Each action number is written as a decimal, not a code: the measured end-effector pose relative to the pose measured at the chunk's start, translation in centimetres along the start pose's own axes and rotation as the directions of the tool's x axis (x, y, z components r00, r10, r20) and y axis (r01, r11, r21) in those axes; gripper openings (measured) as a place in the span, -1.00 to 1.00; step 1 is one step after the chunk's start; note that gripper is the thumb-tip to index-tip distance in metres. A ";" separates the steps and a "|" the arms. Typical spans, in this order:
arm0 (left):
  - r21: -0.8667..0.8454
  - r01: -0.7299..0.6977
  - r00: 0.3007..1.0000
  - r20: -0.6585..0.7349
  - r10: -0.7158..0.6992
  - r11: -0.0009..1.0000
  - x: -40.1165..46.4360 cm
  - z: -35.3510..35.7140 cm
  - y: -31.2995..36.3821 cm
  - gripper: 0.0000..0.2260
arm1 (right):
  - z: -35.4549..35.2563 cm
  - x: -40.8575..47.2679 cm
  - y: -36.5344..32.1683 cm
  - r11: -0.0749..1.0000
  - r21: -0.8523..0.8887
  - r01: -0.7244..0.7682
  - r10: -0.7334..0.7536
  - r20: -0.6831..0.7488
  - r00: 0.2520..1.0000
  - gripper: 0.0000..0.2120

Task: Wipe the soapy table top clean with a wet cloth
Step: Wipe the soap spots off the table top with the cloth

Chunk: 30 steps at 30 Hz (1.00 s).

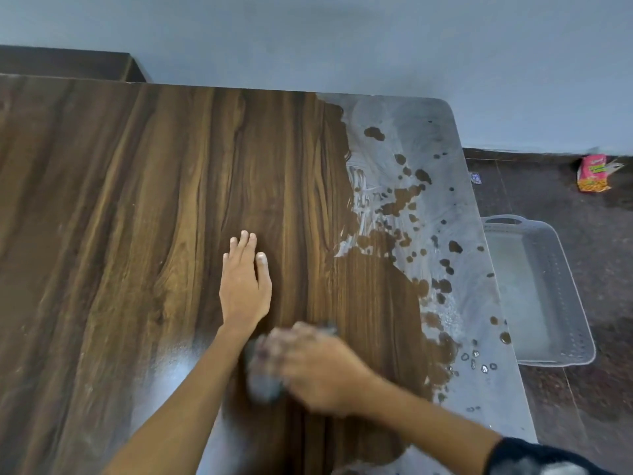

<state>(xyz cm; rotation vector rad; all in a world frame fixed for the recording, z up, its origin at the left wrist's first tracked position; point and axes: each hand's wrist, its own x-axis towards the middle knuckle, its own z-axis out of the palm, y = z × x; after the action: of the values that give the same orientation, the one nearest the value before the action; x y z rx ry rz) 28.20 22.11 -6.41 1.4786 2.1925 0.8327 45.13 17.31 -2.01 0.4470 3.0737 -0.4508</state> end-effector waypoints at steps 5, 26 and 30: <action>0.210 -0.052 0.998 0.045 0.043 0.976 0.5 1.0 0.5 -0.60 | -1.9 0.8 16.0 0.599 0.037 -0.800 0.782 -0.246 0.573 -0.50; 0.323 -0.182 0.979 0.145 0.141 0.929 5.6 1.5 0.2 -0.43 | -2.8 9.0 18.6 0.473 0.109 -0.874 0.861 -0.265 0.433 -0.47; 0.325 -0.212 0.974 0.147 0.172 0.922 8.2 1.8 0.6 -0.41 | -0.8 4.1 10.7 0.749 0.049 -0.661 0.656 -0.195 0.729 -0.52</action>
<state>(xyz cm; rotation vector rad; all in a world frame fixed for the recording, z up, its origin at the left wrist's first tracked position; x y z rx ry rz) 26.52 30.34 -7.15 1.8791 2.2079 0.4210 44.26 28.48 -4.47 1.5957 2.7875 -0.3456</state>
